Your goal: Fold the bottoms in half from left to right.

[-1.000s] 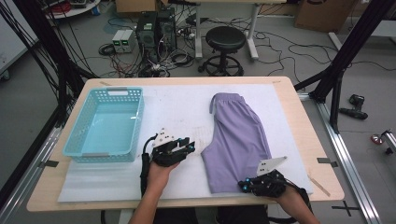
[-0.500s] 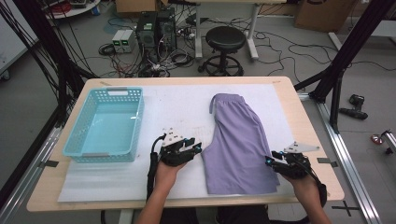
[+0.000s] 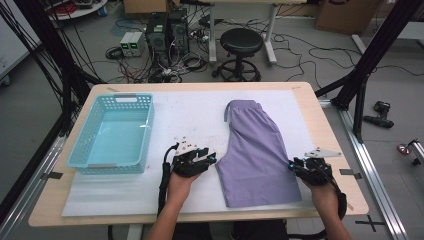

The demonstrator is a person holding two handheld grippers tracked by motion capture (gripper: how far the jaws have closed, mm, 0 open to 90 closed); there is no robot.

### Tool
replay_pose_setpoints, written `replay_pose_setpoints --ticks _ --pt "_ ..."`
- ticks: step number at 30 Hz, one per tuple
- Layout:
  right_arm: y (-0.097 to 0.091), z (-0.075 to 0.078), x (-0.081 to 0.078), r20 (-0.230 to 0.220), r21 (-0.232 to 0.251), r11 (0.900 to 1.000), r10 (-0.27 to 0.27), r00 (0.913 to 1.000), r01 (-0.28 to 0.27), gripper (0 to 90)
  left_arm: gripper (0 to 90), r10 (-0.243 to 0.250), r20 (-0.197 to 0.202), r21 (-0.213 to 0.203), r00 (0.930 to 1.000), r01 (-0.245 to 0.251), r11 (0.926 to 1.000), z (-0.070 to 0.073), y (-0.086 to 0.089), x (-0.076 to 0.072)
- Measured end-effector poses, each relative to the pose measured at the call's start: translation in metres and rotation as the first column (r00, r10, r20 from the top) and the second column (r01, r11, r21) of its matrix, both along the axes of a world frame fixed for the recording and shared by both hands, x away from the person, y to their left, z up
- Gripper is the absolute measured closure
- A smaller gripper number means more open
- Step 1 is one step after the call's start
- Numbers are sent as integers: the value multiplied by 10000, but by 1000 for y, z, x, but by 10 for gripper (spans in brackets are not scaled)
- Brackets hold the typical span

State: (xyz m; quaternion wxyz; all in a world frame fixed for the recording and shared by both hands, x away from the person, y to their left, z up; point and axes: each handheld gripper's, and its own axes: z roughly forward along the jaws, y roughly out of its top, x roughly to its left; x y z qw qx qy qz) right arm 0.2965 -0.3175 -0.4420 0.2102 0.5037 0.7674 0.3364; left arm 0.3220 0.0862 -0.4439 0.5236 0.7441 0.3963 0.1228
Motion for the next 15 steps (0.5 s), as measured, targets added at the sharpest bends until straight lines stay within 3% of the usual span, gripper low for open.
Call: replay_pose_setpoints --ticks 2,4,5,7,10,12,14,15 --pt "-9 0 -3 21 445 9989 151 9999 -152 671 604 -39 -205 147 9998 42 9999 -2 -5 3" --pt "-12 -1 -5 -42 598 9979 262 9996 -259 644 605 -156 -396 324 9991 169 9993 -4 -12 6" --pt "-13 -2 -6 -111 887 9952 430 9990 -419 640 605 -224 -547 518 9983 252 9983 -5 -16 7" --pt "-11 -5 -6 -304 1005 9930 650 9974 -617 625 604 -328 -857 1041 9958 417 9937 -8 -24 12" --pt "-6 -10 -7 -648 643 9971 460 9968 -419 693 606 -309 -1304 1456 9910 499 9881 -14 -31 16" --pt "-4 -11 -9 -517 478 9986 268 9983 -243 761 651 -309 -1229 1839 9919 534 9815 -15 -35 15" --pt "-1 -10 -10 -511 294 9980 575 9970 -561 886 792 -576 -1266 1853 9903 807 9794 -15 -36 14" --pt "3 -9 -12 -436 -52 9977 666 9968 -669 893 845 -585 -1312 1866 9896 826 9790 -15 -36 13"
